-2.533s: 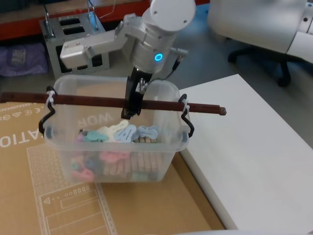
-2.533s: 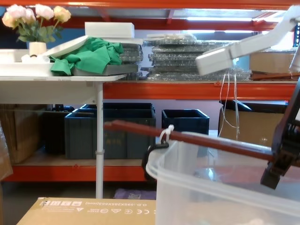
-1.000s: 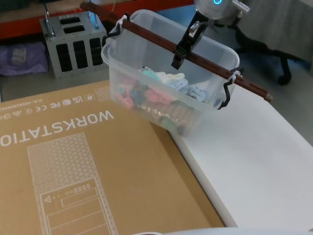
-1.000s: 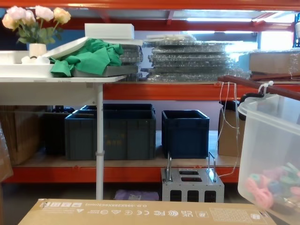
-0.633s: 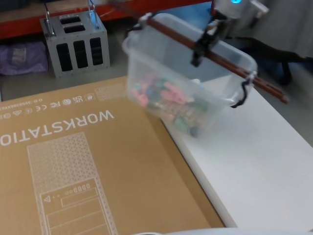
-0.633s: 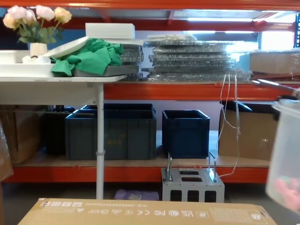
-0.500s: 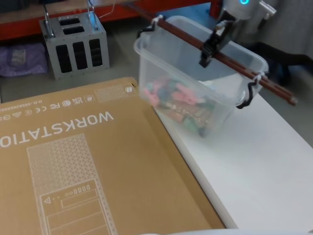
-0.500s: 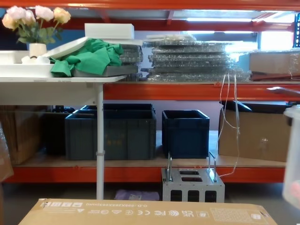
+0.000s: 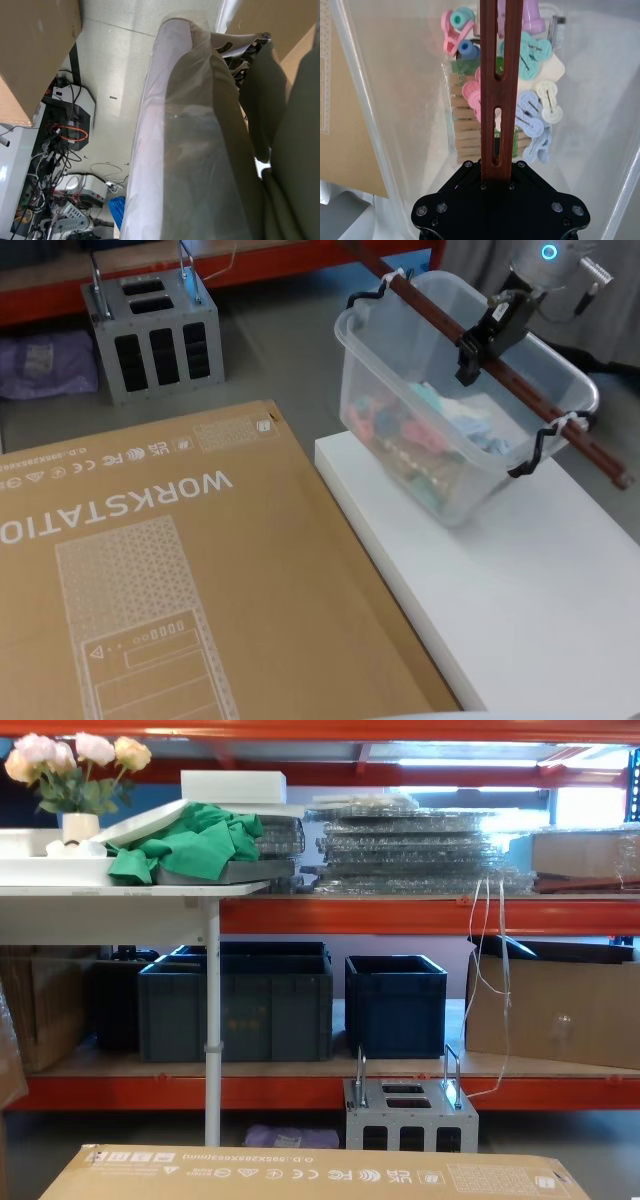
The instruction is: Use one hand to grasp the basket and place it at the designated location.
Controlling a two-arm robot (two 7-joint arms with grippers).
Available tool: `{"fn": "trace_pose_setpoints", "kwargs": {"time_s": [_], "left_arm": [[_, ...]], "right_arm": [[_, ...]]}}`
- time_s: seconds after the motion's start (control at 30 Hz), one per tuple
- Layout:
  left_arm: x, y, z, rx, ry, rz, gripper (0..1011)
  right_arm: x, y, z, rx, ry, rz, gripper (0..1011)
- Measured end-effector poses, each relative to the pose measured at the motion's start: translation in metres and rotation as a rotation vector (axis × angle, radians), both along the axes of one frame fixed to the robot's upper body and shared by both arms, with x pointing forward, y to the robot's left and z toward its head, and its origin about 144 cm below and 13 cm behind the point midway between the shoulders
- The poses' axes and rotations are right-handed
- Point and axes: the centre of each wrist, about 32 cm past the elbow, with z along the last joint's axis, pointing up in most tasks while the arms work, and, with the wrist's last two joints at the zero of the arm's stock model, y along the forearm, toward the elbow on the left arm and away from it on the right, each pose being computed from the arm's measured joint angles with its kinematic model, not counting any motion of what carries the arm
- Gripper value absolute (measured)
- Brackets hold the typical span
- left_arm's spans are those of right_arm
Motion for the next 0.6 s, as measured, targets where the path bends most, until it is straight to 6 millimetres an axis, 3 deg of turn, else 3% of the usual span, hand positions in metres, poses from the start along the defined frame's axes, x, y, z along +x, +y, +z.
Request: {"fn": "trace_pose_setpoints", "kwargs": {"time_s": [0.6], "left_arm": [[0.000, 0.000, 0.000, 0.000, 0.000, -0.001, 0]], "right_arm": [[-0.005, -0.012, -0.006, 0.011, 0.024, -0.065, 1]]}}
